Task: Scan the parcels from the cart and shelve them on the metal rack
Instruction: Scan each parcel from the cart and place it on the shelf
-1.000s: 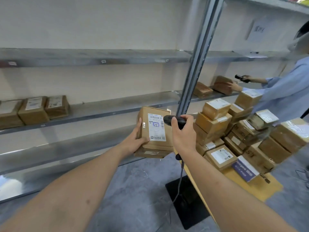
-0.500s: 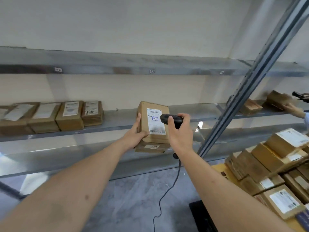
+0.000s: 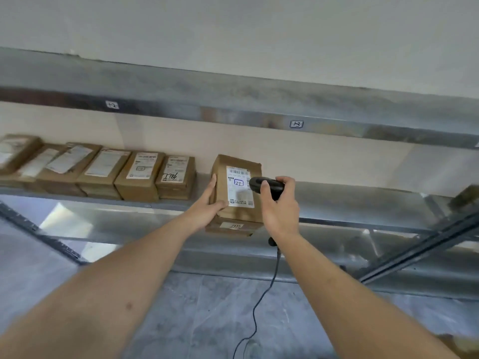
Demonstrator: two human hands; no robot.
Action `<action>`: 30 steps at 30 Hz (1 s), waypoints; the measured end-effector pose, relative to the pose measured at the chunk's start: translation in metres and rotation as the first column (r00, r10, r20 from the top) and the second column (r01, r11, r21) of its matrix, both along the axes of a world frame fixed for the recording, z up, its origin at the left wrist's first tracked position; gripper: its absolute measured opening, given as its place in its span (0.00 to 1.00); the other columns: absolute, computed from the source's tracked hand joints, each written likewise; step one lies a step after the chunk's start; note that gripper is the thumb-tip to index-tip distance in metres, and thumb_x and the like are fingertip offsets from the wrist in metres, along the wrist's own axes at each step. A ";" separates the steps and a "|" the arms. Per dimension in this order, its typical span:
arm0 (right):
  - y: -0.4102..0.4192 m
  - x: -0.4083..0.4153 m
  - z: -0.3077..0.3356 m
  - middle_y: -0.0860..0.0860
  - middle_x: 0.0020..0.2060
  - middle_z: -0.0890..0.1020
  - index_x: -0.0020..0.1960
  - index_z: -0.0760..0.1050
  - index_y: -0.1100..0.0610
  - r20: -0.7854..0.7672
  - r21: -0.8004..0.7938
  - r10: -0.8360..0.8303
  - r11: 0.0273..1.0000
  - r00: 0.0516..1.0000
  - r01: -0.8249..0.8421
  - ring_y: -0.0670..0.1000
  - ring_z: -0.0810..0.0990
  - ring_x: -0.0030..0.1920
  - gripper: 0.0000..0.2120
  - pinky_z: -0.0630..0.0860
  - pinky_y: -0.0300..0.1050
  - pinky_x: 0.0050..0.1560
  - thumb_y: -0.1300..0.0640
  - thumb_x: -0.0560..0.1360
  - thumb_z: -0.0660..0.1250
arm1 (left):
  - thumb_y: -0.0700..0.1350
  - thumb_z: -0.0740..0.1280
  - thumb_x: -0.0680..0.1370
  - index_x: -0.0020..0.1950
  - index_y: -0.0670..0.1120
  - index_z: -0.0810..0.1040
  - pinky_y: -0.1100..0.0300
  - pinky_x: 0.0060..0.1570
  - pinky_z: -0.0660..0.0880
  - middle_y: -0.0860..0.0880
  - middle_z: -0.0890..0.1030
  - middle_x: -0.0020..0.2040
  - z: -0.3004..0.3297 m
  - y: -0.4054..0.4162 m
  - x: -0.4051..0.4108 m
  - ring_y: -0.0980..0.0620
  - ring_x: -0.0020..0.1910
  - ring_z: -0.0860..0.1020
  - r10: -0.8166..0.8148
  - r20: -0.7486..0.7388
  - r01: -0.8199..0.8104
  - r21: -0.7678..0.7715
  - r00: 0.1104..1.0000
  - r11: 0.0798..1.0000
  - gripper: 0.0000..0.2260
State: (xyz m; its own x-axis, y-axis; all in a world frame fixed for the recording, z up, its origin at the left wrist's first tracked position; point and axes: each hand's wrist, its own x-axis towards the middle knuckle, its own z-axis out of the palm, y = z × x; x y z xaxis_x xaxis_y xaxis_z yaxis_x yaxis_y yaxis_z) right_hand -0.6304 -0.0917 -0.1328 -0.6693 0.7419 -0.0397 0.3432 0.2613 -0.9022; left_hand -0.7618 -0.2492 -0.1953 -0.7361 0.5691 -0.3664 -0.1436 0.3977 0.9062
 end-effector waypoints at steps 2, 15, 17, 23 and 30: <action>0.014 -0.024 -0.010 0.47 0.52 0.82 0.68 0.66 0.45 0.004 -0.013 0.068 0.998 0.998 -0.068 0.53 0.82 0.51 0.16 0.78 0.50 0.53 0.42 0.84 0.62 | 0.56 0.71 0.79 0.77 0.80 0.44 0.45 0.73 0.72 0.56 0.71 0.78 -0.011 0.007 -0.015 0.54 0.66 0.80 0.058 0.024 -0.057 -0.026 0.998 0.998 0.42; 0.051 -0.114 -0.048 0.48 0.50 0.83 0.67 0.66 0.48 0.097 -0.070 0.193 0.980 0.976 -0.187 0.53 0.82 0.50 0.16 0.73 0.45 0.50 0.43 0.84 0.63 | 0.56 0.64 0.81 0.77 0.79 0.47 0.45 0.74 0.69 0.55 0.74 0.76 -0.043 0.023 -0.076 0.50 0.69 0.76 0.227 0.002 -0.226 -0.112 0.974 0.968 0.34; 0.048 -0.121 -0.053 0.46 0.48 0.82 0.66 0.66 0.47 0.103 -0.072 0.179 0.982 0.978 -0.172 0.53 0.82 0.49 0.15 0.74 0.45 0.49 0.43 0.84 0.63 | 0.59 0.62 0.82 0.76 0.80 0.47 0.43 0.71 0.72 0.54 0.76 0.72 -0.042 0.020 -0.083 0.47 0.65 0.78 0.240 -0.073 -0.249 -0.151 0.968 0.957 0.31; 0.027 -0.136 -0.059 0.45 0.47 0.81 0.66 0.67 0.48 0.116 -0.078 0.113 0.991 0.987 -0.105 0.53 0.82 0.49 0.15 0.75 0.47 0.49 0.44 0.84 0.64 | 0.48 0.64 0.85 0.84 0.66 0.51 0.54 0.54 0.83 0.42 0.62 0.79 -0.037 0.011 -0.097 0.50 0.50 0.81 -0.043 -0.441 -0.144 -0.382 0.896 0.913 0.33; 0.014 -0.146 -0.053 0.48 0.48 0.83 0.66 0.66 0.47 0.097 -0.076 0.055 0.996 0.994 -0.048 0.53 0.83 0.49 0.15 0.75 0.47 0.48 0.43 0.84 0.64 | 0.54 0.71 0.80 0.83 0.53 0.63 0.43 0.81 0.57 0.41 0.54 0.85 -0.020 0.043 -0.109 0.38 0.84 0.54 -0.516 -0.576 0.031 -0.648 0.634 0.761 0.33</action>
State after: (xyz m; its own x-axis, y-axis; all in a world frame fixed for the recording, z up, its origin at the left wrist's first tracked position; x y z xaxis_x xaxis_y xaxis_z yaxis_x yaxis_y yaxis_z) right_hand -0.7761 -0.0773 -0.1859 -0.6965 0.6993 -0.1607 0.4193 0.2150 -0.8820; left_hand -0.8704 -0.2067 -0.2156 -0.7325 0.6688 -0.1272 0.6213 0.7330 0.2769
